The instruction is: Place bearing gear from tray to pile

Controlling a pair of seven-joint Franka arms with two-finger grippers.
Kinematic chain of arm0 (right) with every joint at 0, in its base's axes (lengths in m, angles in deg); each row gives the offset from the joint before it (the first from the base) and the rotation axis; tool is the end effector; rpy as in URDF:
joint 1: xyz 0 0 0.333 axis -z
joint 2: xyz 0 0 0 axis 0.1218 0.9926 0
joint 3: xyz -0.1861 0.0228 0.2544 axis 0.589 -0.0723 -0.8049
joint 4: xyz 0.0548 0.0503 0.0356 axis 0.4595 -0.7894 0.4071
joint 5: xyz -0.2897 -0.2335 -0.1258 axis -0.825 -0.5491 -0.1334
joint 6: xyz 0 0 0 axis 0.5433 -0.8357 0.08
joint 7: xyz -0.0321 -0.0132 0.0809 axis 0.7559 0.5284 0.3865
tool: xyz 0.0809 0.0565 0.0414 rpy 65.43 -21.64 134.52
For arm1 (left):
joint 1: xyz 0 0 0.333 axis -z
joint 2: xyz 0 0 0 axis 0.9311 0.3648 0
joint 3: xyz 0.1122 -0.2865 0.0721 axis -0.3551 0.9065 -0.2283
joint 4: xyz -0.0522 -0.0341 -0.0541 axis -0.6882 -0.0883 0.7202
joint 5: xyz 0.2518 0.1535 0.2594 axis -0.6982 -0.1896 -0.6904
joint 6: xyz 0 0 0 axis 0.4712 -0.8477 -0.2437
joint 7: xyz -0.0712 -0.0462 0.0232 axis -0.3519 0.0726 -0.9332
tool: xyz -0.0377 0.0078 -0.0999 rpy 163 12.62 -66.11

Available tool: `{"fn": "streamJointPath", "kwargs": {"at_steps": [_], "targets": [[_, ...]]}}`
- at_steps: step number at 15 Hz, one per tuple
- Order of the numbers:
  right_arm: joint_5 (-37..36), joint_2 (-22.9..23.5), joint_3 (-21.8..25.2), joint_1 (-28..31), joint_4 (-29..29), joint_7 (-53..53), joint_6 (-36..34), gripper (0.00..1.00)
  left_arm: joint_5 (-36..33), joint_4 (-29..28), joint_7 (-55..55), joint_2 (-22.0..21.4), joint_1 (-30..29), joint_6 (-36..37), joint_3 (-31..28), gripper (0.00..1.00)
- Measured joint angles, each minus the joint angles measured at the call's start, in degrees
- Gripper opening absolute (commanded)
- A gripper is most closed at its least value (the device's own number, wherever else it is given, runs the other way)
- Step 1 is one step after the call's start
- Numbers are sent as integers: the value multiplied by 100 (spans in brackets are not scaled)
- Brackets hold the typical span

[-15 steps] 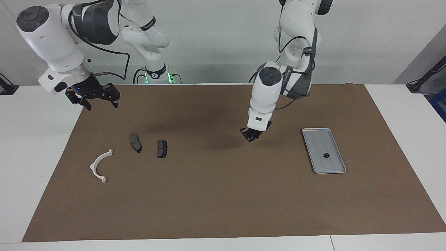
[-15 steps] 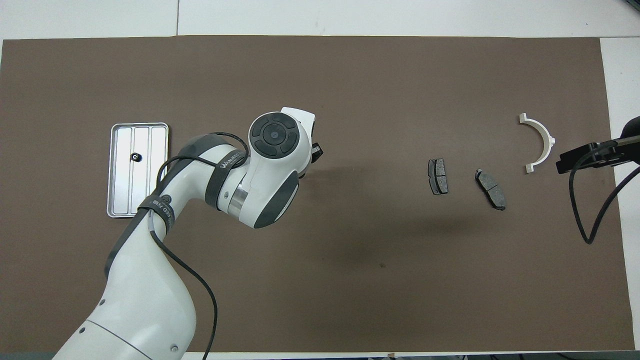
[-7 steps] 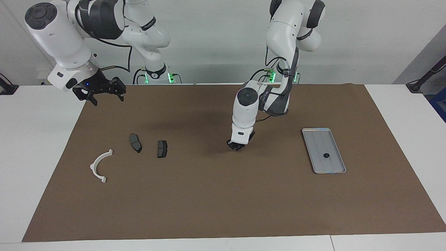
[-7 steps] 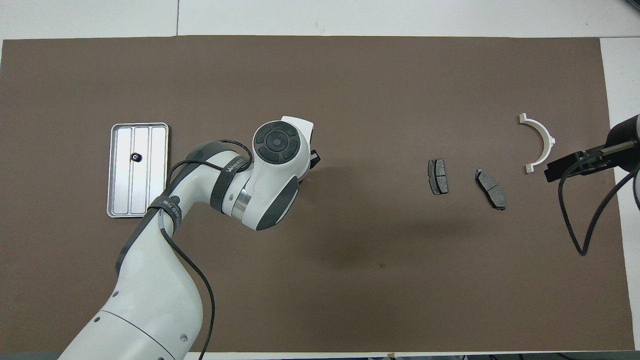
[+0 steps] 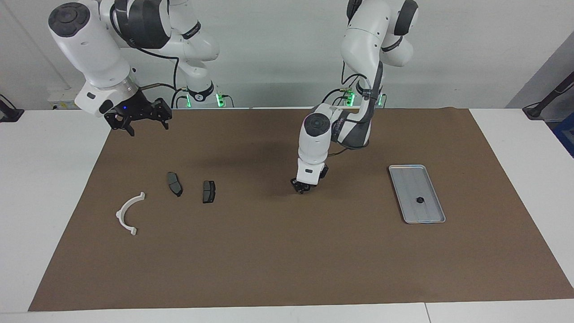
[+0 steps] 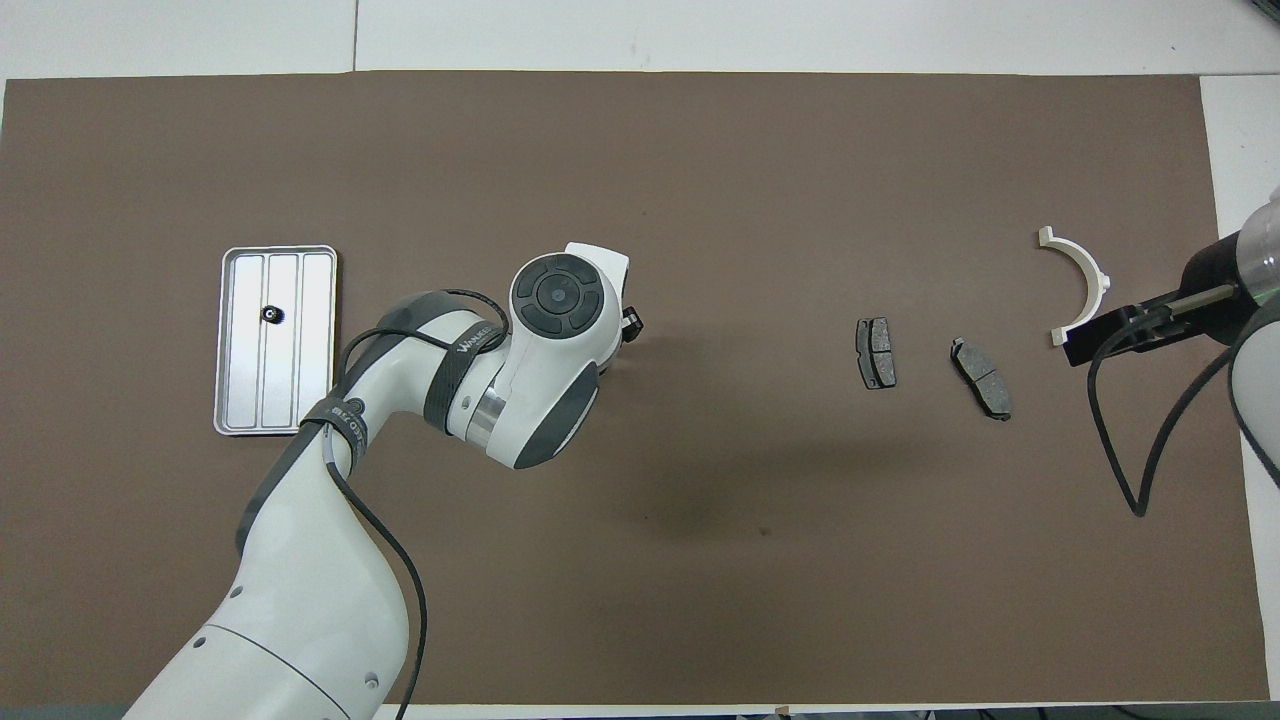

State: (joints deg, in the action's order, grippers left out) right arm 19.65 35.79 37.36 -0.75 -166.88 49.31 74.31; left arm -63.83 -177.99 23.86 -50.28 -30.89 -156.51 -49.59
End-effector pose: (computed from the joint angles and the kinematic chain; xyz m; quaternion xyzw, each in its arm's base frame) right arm 0.5448 -0.0025 0.5748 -0.9930 -0.1031 0.0577 0.0059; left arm 0.5302 -0.3858 0.2999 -0.9754 -0.2206 0.0016 0.0022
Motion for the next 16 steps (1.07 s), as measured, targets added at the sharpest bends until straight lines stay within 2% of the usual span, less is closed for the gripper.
{"fn": "streamJointPath", "kwargs": {"at_steps": [4,8,10,14,16], "targets": [[0,-114,0,-18,6,377,-152,100,-59,-22,196,-289,-168,212,-134,100],[6,-181,0,-172,-24,511,132,100,-78,-679,1842,-1181,-1073,428,-183,100],[12,-120,-8,-547,-96,1098,454,100,-80,-965,2759,-1436,-1556,429,-195,100],[14,318,-41,-1722,-96,2774,1029,100,-81,-1075,4645,-1467,-2474,325,-199,94],[13,607,-47,-2180,-61,3394,1349,100,-81,-1091,5204,-1463,-2819,121,-196,92]]}}
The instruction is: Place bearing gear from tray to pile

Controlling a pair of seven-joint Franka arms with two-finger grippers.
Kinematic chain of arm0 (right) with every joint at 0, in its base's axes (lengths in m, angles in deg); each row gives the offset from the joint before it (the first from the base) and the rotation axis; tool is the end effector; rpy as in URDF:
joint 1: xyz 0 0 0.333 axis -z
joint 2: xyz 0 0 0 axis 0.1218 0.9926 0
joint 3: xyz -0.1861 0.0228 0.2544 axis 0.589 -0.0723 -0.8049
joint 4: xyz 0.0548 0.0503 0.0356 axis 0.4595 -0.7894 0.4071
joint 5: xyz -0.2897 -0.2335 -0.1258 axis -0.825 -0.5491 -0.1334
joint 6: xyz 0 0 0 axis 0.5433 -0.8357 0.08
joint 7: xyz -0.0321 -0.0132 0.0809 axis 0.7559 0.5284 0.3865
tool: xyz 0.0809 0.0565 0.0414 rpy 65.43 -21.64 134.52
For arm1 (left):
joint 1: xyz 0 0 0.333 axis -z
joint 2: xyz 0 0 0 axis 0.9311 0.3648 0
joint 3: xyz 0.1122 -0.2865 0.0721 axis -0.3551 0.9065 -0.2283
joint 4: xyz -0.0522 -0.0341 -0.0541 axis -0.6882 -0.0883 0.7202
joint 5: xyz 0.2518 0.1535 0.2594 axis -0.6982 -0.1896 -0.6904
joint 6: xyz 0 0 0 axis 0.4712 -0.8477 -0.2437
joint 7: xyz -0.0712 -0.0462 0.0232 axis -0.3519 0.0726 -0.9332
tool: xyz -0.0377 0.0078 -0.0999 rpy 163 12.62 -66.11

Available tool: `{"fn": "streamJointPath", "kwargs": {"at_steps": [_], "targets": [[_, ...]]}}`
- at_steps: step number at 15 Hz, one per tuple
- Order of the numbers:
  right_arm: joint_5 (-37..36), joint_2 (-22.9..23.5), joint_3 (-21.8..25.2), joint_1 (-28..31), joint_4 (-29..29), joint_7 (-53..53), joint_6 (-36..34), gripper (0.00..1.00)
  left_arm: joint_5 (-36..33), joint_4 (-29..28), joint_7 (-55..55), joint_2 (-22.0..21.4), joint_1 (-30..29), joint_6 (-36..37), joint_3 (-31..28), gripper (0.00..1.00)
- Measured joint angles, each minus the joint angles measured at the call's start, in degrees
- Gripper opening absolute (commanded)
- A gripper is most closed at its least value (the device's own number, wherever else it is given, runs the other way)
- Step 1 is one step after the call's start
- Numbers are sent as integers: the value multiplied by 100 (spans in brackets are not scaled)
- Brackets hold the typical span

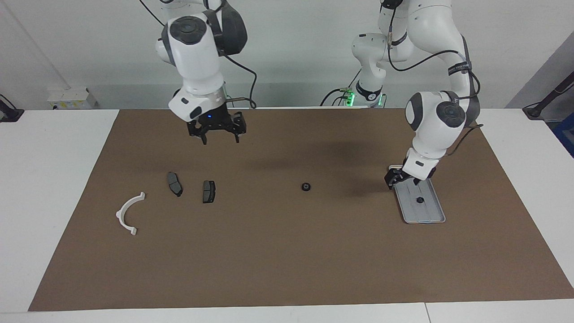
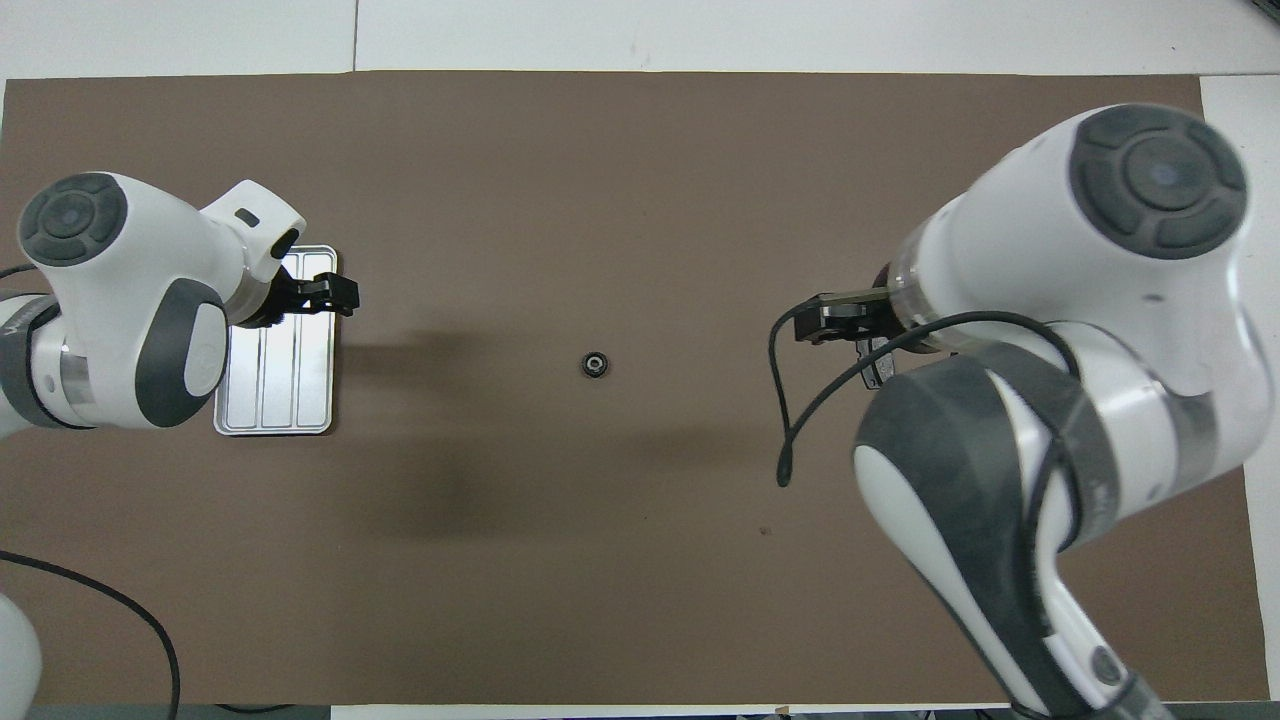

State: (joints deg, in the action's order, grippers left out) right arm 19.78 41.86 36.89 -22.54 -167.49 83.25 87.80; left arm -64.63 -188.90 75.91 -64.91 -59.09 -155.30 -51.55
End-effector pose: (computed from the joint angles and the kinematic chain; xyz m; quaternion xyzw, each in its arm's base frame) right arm 0.5509 0.2198 0.5290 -1.0000 -0.0010 0.0009 0.0068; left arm 0.5985 -0.0610 0.3736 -0.9994 -0.0279 -0.0198 0.0028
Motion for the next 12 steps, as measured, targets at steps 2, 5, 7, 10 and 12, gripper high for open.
{"fn": "streamJointPath", "kwargs": {"at_steps": [2,5,7,10,12], "targets": [[0,316,3,-263,33,413,403,100,0,-39,213,35,-197,-238,3,89],[-1,801,12,-518,108,869,941,100,0,-106,349,252,-252,-574,12,86],[-25,1139,21,-758,304,1198,1056,100,0,-118,456,422,-333,-790,12,82],[-249,1604,25,-1027,729,1643,1065,100,0,-120,555,562,-483,-977,11,81],[-358,1901,35,-1222,1002,1983,1063,100,0,-122,557,633,-530,-1037,14,81]]}}
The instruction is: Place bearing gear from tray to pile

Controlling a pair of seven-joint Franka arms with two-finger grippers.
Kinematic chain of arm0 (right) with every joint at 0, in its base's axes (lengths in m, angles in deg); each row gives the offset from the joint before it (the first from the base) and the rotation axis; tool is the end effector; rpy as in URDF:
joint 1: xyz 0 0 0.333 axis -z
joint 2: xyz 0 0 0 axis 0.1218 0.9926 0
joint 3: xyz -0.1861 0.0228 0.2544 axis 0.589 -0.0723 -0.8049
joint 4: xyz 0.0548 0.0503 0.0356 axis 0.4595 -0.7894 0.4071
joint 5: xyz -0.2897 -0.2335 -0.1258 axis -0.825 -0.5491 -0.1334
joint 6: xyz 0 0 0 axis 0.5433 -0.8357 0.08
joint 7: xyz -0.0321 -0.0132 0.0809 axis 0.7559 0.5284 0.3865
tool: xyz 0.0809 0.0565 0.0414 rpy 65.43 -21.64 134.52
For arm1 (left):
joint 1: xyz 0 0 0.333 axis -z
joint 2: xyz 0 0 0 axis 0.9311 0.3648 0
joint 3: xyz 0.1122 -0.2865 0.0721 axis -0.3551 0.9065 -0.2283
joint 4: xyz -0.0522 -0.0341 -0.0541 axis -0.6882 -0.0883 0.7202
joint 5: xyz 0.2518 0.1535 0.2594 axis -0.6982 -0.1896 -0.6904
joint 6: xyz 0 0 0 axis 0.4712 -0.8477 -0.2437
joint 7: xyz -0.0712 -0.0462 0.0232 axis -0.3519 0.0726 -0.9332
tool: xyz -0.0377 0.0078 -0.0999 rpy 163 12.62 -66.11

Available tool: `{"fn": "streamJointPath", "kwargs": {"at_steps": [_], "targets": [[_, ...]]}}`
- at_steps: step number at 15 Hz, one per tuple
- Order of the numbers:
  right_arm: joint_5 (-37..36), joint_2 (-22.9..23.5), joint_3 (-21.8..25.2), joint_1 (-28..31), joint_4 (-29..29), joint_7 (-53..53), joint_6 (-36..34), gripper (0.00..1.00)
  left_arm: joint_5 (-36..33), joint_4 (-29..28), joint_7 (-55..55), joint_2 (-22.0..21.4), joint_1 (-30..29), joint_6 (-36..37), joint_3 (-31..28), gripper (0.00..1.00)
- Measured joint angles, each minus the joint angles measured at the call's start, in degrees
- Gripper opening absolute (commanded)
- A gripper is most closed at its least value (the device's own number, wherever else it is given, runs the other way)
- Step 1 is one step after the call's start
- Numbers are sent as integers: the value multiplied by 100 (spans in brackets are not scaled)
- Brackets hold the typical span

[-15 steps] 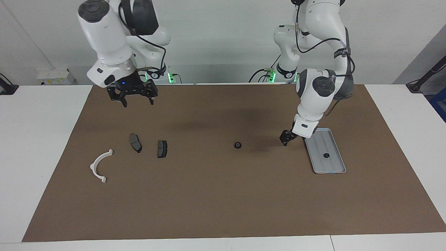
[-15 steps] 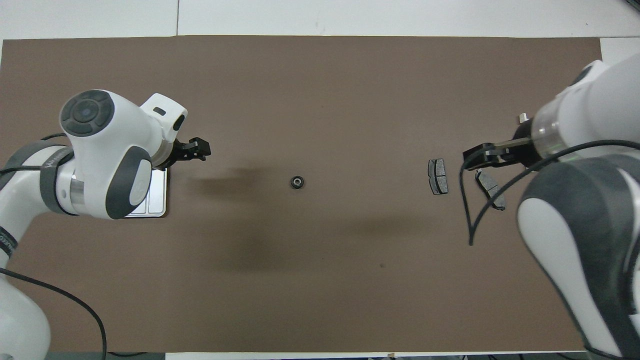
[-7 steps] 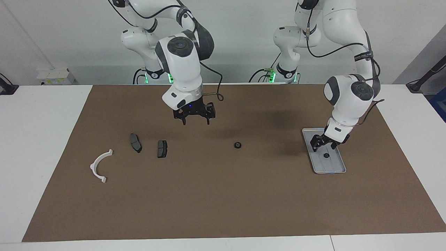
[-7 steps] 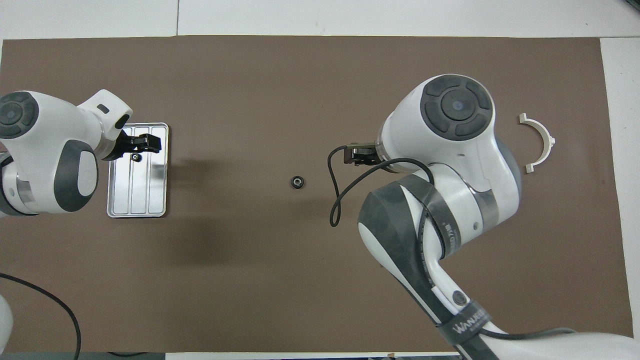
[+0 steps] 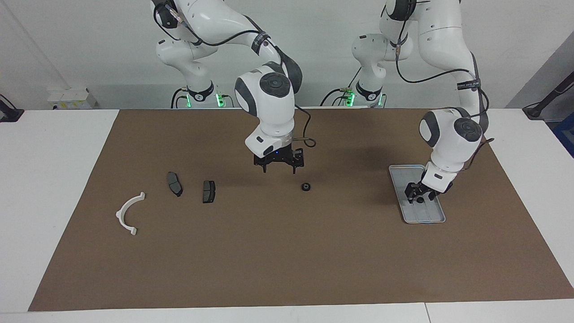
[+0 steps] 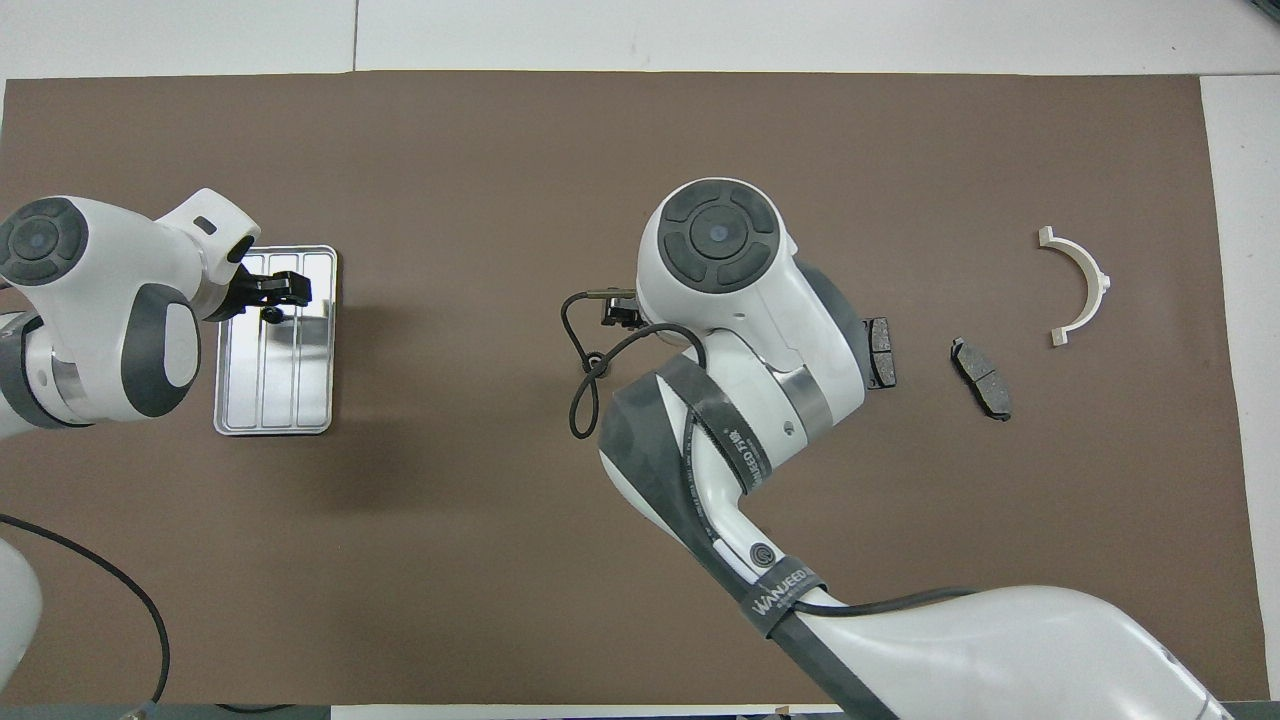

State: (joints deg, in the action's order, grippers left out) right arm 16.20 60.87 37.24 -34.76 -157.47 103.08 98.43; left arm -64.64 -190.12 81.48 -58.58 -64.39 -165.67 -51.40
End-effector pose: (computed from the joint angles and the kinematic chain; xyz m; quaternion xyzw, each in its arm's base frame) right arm 0.5762 0.3694 0.4179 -0.9979 0.0615 -0.0169 0.0059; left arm 0.6153 -0.0073 0.3140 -0.9987 -0.0232 -0.0442 0.0072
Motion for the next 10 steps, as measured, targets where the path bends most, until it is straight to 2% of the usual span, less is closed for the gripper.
{"fn": "streamJointPath", "kwargs": {"at_steps": [5,9,10], "targets": [[-426,856,9,-473,800,988,-40,100,0,-73,0,69,-24,-46,1,79],[-440,1112,15,-610,1004,1263,-50,100,0,-157,0,69,-25,-82,1,76],[-441,1134,17,-637,1020,1322,-50,100,0,-158,0,69,-25,-84,1,72]]}}
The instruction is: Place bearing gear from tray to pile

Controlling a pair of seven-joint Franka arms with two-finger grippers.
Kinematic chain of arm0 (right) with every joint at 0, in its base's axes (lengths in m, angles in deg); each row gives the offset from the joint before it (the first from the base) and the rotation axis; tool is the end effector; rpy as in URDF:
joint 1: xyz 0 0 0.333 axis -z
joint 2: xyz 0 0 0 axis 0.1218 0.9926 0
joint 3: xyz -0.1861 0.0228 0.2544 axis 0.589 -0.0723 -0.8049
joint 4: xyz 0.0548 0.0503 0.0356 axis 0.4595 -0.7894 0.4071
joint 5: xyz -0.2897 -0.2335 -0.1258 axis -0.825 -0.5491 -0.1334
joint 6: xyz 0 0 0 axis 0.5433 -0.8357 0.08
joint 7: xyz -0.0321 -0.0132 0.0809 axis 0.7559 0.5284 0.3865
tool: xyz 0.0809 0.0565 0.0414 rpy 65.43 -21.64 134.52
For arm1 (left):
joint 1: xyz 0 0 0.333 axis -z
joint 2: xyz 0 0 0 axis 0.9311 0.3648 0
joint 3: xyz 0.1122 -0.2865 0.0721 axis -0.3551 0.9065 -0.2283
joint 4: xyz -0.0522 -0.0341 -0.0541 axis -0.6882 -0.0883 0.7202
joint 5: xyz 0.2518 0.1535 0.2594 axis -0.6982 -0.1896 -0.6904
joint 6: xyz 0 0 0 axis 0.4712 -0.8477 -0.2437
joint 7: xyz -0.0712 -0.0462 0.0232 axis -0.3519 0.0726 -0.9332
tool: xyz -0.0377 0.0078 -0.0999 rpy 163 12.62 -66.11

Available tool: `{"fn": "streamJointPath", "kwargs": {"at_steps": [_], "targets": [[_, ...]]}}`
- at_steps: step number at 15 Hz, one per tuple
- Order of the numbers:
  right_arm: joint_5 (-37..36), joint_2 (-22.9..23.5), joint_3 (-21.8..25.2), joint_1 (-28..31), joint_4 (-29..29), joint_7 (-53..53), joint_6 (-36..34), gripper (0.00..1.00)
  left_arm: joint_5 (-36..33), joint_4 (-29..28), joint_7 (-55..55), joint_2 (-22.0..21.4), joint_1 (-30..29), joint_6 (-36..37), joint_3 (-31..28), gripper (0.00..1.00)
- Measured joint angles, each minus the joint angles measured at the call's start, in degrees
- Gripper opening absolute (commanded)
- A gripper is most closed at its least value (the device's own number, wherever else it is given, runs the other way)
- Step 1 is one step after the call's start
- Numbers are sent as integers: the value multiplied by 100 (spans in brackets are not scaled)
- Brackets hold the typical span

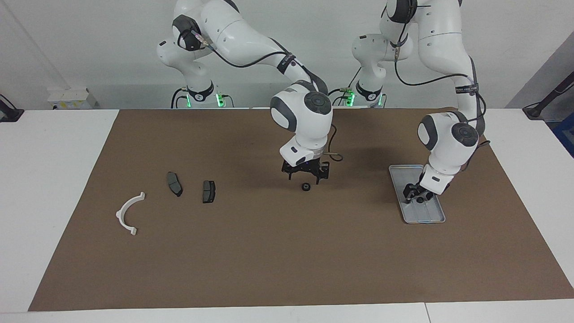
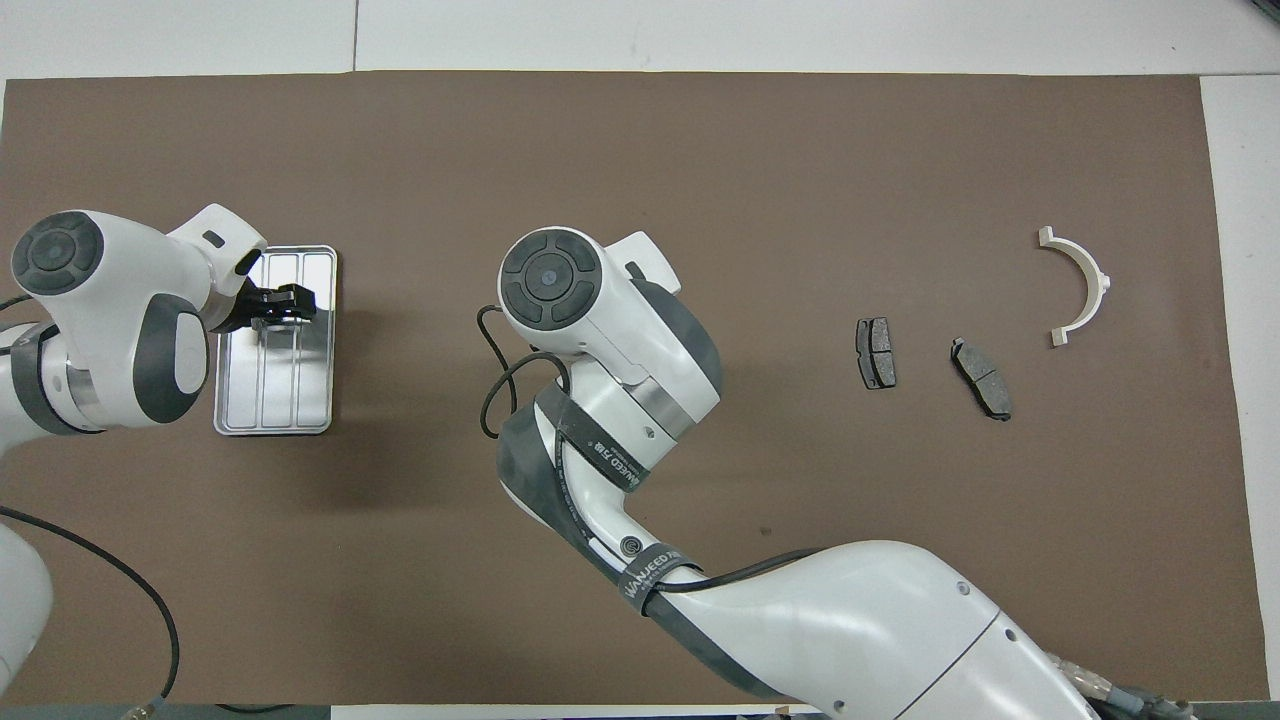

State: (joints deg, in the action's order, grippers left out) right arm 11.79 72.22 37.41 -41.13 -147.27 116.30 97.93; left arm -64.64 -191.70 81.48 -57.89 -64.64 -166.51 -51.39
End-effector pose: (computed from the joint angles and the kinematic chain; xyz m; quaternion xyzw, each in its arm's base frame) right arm 0.5715 0.4480 0.3626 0.9932 -0.1121 0.0263 0.0200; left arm 0.6081 -0.0044 0.2961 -0.9991 -0.0254 -0.0317 0.0081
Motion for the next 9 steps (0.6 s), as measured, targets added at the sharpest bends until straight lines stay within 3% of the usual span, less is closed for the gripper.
{"fn": "streamJointPath", "kwargs": {"at_steps": [3,8,9], "targets": [[0,31,-2,-88,21,101,26,100,0,0,0,0,-1,-5,0,52],[0,80,24,-85,16,108,443,100,0,-1,0,-19,-10,-23,10,49],[0,104,32,-82,-15,108,518,100,0,-3,0,-19,-31,-24,10,43]]}}
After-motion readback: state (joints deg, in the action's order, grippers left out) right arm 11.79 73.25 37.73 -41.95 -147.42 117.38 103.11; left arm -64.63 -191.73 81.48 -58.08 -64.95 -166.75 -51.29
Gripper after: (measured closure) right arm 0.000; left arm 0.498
